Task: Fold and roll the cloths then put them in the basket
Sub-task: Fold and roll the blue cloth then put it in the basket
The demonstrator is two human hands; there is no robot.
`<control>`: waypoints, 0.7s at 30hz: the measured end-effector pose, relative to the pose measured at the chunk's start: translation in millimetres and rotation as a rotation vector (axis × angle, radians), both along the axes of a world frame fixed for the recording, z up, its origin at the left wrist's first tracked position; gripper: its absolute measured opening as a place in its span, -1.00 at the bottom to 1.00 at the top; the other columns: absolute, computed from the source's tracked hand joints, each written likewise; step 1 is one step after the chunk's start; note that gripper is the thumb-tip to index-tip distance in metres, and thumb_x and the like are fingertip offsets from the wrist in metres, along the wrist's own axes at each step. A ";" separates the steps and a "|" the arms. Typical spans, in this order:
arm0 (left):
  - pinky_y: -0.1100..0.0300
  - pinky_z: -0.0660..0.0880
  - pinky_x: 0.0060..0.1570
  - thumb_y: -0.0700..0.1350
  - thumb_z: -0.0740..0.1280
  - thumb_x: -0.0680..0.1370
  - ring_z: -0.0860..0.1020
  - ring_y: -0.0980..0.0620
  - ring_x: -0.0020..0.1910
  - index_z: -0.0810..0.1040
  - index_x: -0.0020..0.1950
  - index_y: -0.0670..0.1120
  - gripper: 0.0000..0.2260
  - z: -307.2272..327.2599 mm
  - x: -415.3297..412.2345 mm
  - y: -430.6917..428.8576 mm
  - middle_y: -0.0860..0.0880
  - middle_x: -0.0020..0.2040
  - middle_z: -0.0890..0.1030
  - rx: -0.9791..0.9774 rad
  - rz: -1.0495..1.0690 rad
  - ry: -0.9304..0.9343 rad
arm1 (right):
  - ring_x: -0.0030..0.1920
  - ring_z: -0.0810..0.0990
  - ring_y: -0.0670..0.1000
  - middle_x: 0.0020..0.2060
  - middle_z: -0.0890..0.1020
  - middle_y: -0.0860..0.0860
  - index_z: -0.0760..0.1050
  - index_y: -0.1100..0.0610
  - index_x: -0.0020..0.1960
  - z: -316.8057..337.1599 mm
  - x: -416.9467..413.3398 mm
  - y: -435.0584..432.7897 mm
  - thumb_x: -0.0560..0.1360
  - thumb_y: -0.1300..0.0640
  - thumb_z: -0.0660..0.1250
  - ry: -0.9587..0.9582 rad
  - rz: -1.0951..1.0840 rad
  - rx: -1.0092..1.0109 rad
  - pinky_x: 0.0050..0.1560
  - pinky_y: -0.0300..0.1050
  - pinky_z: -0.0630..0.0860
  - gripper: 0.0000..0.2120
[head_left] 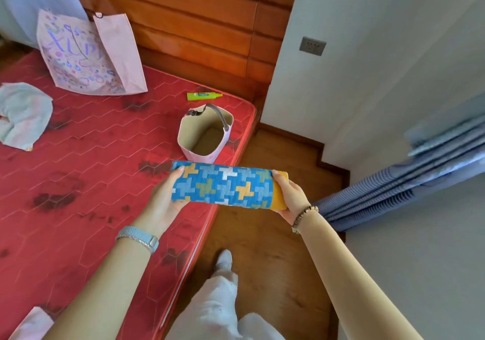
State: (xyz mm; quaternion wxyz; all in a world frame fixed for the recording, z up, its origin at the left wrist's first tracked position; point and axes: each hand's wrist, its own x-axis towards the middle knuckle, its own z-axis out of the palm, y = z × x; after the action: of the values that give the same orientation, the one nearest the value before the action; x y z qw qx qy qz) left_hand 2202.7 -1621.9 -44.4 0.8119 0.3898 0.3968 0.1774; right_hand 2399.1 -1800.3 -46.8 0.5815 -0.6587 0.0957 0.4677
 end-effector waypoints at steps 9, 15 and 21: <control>-0.03 0.46 0.26 -0.02 0.23 0.66 0.55 -0.07 0.32 0.49 0.40 -0.09 -0.66 -7.6 45.9 64.9 -0.12 0.31 0.59 0.019 -0.008 -0.037 | 0.05 0.68 0.07 0.08 0.67 0.10 0.43 0.09 0.22 1.6 59.5 69.1 0.52 -0.06 0.38 -0.004 0.102 0.015 0.12 0.07 0.61 -0.63; -0.08 0.44 0.29 0.01 0.27 0.64 0.56 -0.08 0.30 0.56 0.33 -0.05 -0.70 -12.8 71.5 84.6 -0.12 0.28 0.61 0.048 0.039 0.003 | 0.08 0.69 0.11 0.11 0.67 0.11 0.41 0.09 0.28 -5.9 100.4 99.7 0.49 -0.08 0.40 0.056 0.199 0.009 0.13 0.17 0.60 -0.55; -0.13 0.36 0.39 0.07 0.32 0.60 0.54 -0.07 0.32 0.53 0.36 -0.04 -0.63 -29.2 107.4 93.8 -0.12 0.30 0.60 0.031 0.129 0.006 | 0.06 0.70 0.11 0.09 0.68 0.11 0.41 0.08 0.26 -13.1 157.9 132.0 0.48 -0.06 0.41 0.070 0.304 0.027 0.12 0.18 0.60 -0.58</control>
State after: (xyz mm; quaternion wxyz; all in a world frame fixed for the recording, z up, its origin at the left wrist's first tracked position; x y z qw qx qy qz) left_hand 2310.1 -1528.1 -73.6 0.7915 0.3765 0.4206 0.2343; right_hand 2557.0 -1668.3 -59.8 0.5092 -0.6409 0.0086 0.5744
